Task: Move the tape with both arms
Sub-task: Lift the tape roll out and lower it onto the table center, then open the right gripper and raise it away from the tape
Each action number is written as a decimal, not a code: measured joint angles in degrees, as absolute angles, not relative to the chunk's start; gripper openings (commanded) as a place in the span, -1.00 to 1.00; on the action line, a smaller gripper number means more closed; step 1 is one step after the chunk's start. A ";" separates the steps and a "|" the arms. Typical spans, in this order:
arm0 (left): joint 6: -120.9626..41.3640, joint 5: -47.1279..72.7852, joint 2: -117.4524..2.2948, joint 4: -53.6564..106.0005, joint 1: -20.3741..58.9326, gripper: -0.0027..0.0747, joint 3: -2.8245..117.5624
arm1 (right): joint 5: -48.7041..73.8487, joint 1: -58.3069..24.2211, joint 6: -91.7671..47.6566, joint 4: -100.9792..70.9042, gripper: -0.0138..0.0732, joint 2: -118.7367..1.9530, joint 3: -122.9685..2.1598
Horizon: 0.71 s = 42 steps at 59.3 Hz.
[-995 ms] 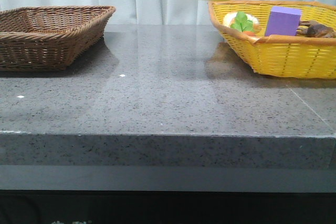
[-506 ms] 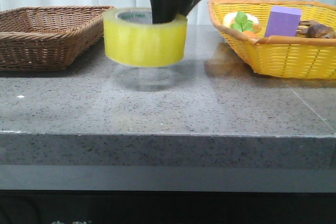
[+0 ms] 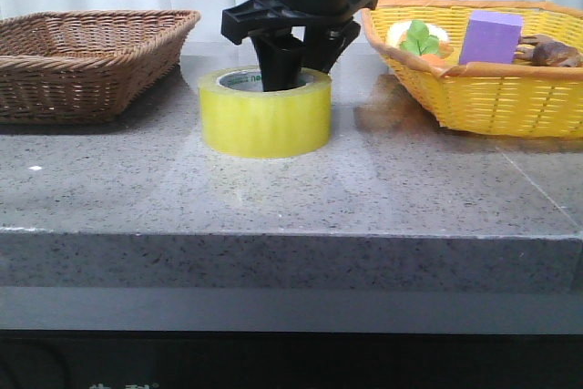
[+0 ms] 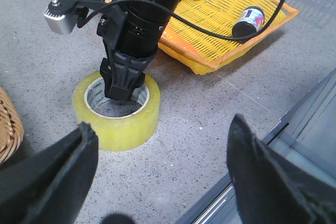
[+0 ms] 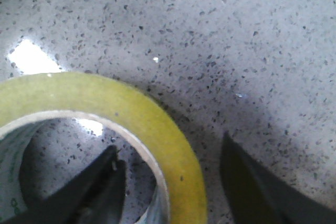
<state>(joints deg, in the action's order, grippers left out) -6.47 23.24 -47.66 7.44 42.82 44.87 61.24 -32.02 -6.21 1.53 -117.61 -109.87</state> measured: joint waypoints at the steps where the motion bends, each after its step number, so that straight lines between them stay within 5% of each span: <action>1: -6.47 23.24 -47.66 7.44 42.82 0.39 44.87 | 61.15 -32.02 -6.21 1.53 0.44 -117.51 -109.87; 24: -6.47 23.24 -47.66 7.44 42.82 0.39 44.87 | 60.86 -32.02 -5.69 0.00 0.44 -105.97 -109.15; 42: -6.47 23.24 -47.66 7.44 42.82 0.39 44.87 | 51.91 -31.26 -4.91 -3.33 0.44 -88.79 -92.22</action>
<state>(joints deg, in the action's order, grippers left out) -6.47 23.24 -47.66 7.44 42.82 44.87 51.91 -31.26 -4.91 -3.33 -88.79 -92.22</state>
